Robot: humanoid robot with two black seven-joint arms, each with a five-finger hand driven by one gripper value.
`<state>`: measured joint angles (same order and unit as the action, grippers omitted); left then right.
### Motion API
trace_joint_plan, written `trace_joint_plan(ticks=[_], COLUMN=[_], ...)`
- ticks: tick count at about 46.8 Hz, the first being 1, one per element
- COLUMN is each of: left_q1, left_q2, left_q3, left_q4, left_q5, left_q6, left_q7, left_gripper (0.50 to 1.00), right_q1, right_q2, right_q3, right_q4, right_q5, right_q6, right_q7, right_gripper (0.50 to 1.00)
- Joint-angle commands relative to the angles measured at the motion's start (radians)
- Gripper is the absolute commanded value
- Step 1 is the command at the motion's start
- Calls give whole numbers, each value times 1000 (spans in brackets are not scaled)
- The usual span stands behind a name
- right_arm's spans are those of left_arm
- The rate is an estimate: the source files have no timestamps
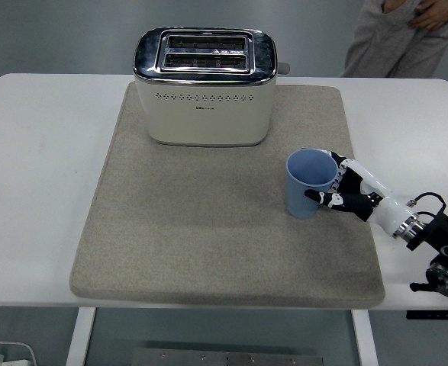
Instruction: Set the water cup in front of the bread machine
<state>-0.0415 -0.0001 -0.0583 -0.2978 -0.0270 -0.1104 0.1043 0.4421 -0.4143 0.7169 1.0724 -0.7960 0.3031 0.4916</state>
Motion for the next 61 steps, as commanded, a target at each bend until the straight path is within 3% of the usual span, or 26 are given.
trace_joint_plan(ticks=[1, 24, 45, 61], left_q1=[0, 0, 0, 0], left_q2=[0, 0, 0, 0], left_q3=[0, 0, 0, 0], left_q4=[0, 0, 0, 0], left_q5=[-1, -1, -1, -1], left_q6=[0, 0, 0, 0], left_q7=[0, 0, 0, 0], left_gripper=[1000, 1000, 1000, 1000], right_q1=[0, 44, 110, 193], right_q2=[0, 20, 78, 140], right_q3=[1, 3, -2, -73], right_q4=[0, 11, 29, 29], right_q5=[0, 4, 3, 1], right_q6=[1, 1, -21, -93], right_q7=[-1, -1, -56, -85], right_gripper=[500, 500, 500, 500])
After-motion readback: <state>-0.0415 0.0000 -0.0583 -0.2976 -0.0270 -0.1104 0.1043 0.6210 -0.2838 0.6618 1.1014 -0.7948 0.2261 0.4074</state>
